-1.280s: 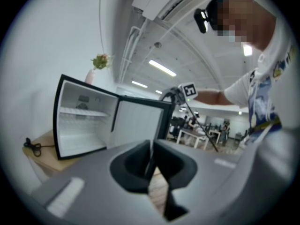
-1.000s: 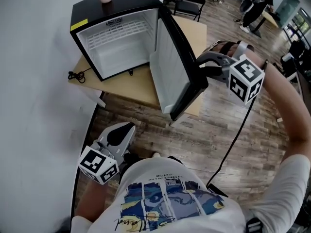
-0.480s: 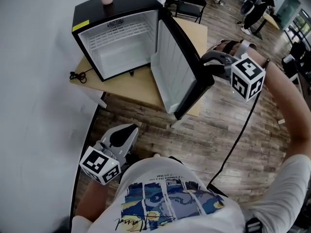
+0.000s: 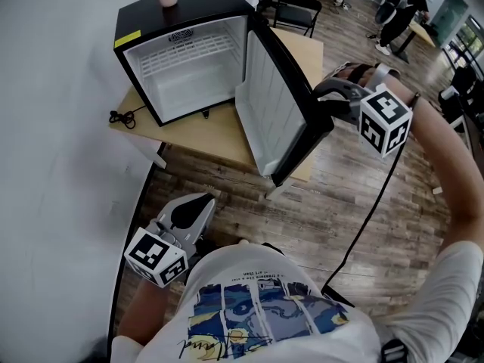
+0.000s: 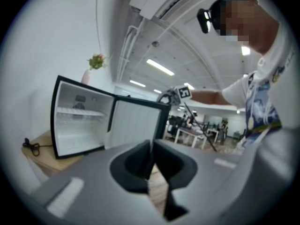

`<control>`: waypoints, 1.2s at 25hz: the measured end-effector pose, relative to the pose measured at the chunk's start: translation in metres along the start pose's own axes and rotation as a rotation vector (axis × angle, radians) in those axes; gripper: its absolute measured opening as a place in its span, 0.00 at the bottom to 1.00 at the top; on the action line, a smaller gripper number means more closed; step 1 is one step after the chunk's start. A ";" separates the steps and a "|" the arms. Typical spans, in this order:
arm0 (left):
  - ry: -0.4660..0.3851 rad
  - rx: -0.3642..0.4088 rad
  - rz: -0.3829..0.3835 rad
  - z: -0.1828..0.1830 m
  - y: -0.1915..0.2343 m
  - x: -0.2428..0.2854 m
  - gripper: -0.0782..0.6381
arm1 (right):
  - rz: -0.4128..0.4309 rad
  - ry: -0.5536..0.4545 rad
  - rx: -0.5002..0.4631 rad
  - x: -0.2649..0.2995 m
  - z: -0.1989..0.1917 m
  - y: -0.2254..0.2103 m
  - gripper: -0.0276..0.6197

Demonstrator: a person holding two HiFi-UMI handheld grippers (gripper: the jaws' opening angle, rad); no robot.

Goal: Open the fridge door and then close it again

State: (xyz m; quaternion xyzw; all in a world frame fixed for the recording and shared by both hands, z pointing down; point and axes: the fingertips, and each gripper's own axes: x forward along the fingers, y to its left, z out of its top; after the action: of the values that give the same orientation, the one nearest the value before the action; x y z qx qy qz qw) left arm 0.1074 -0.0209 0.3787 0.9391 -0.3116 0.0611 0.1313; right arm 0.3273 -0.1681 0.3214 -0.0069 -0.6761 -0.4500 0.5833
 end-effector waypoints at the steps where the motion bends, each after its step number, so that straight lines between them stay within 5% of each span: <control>1: 0.000 -0.002 0.001 -0.001 0.000 -0.001 0.15 | -0.002 0.001 0.001 0.000 0.000 0.000 0.16; 10: 0.007 -0.010 0.004 -0.005 0.001 -0.003 0.15 | -0.018 -0.002 0.040 -0.001 -0.001 -0.002 0.18; 13: 0.011 -0.013 0.000 -0.006 0.000 -0.001 0.15 | -0.015 0.000 0.058 -0.002 -0.004 0.000 0.31; 30: 0.012 -0.012 -0.030 -0.007 -0.004 0.006 0.15 | -0.041 0.023 0.005 -0.013 -0.001 -0.003 0.28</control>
State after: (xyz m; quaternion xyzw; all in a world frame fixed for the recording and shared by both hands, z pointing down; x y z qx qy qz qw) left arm 0.1142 -0.0188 0.3858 0.9425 -0.2970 0.0629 0.1399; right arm 0.3305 -0.1634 0.3089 0.0133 -0.6705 -0.4602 0.5818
